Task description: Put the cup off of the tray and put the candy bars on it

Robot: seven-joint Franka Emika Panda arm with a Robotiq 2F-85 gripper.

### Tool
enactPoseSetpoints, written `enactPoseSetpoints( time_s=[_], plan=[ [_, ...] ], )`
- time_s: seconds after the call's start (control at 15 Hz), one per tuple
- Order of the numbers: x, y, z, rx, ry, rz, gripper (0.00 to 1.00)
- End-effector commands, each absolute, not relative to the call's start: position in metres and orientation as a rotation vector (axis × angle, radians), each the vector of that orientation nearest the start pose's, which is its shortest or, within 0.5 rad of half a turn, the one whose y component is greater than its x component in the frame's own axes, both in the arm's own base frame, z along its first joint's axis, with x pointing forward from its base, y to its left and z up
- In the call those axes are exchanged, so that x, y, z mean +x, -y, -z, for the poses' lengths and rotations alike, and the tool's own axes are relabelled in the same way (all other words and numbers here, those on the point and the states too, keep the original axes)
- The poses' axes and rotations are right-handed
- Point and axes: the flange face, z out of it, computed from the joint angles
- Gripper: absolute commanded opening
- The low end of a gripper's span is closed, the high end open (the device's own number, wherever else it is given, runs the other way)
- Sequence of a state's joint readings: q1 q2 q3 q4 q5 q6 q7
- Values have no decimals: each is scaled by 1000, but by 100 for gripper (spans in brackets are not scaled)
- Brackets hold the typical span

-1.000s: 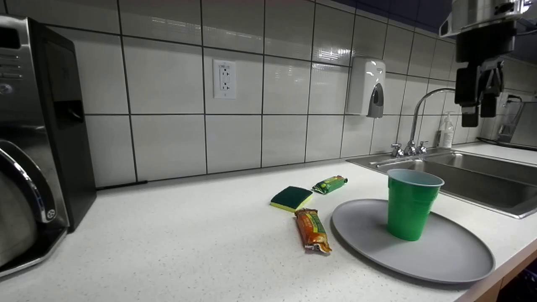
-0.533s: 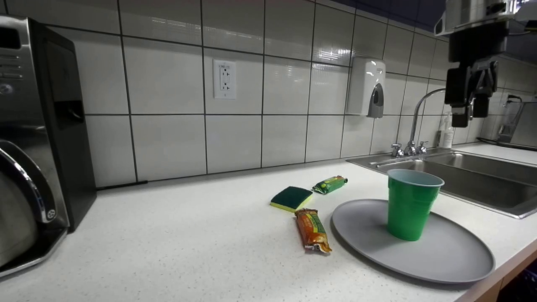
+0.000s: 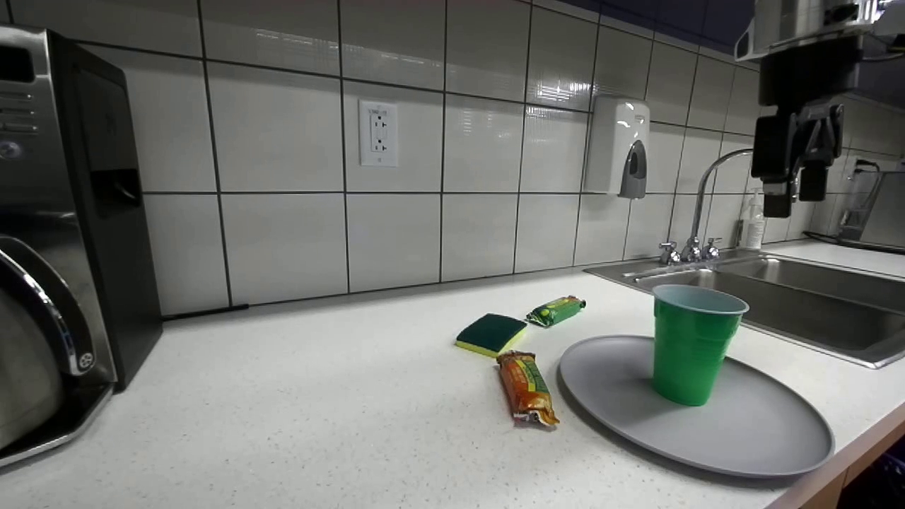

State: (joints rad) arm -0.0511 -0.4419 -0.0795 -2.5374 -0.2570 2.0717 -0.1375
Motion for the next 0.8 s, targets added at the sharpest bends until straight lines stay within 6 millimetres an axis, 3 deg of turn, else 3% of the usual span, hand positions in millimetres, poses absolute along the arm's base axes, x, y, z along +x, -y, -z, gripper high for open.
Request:
enactPoseSetpoints(
  time_s=[0.0, 0.4, 0.47, 0.73],
  plan=[
    [377, 55, -428, -3314, 212, -44, 100],
    [366, 53, -427, -3290, 206, -27, 100],
    [376, 59, -424, -3305, 229, -60, 100],
    [374, 58, -424, -3295, 220, -58, 100]
  ],
)
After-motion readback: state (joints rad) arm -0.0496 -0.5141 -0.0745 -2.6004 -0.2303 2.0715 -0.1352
